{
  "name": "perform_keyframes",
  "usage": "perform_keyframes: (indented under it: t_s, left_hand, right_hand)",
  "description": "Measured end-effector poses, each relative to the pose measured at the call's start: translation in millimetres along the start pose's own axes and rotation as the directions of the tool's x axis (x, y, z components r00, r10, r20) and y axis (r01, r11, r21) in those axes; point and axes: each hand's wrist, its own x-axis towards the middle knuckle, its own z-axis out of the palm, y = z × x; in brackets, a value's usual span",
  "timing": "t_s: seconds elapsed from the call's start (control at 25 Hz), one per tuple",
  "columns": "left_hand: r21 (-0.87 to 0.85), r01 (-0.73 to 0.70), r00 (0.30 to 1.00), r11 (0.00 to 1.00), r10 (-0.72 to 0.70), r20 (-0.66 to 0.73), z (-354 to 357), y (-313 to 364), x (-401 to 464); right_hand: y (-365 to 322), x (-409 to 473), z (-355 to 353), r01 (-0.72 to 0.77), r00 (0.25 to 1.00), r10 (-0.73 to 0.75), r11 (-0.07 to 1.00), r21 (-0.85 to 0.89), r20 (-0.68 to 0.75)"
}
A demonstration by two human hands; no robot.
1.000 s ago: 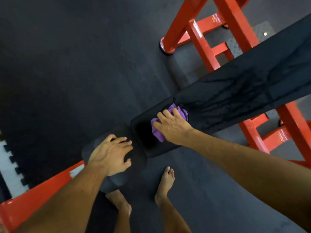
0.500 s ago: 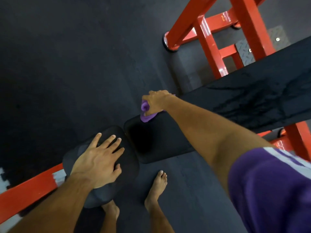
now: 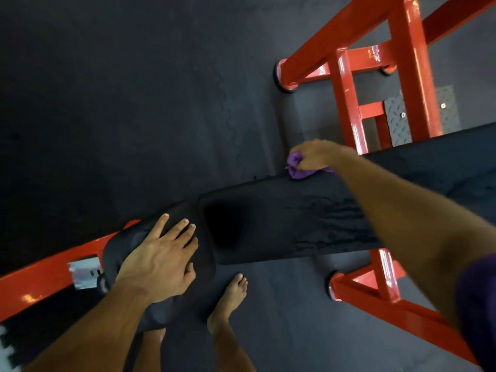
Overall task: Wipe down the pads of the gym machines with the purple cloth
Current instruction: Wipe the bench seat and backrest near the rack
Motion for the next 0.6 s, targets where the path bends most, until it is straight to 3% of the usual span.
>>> perform_keyframes:
  t_s: [0.2,0.36,0.48,0.6]
  left_hand:
    - [-0.008,0.012,0.999,1.0,-0.012,0.036,0.4,-0.7,2.1]
    - [0.018,0.014,0.999,1.0,-0.014,0.043,0.4,-1.8,1.0]
    - [0.033,0.003,0.999,0.999,-0.005,0.045,-0.5,-1.2,1.1]
    - [0.049,0.001,0.999,0.999,-0.004,0.05,-0.6,-2.1,2.7]
  right_hand:
    - [-76.2,49.7,47.4,0.078,0.995,-0.082,0.995,-0.064,-0.052]
    - [-29.3,8.4,18.8,0.089,0.993,-0.098,0.989,-0.122,-0.069]
    - [17.2,-20.4,1.2,-0.013,0.99,0.001,0.997,-0.08,-0.141]
    - [0.2,-0.8,19.3,-0.099,0.981,0.082,0.991,-0.091,-0.176]
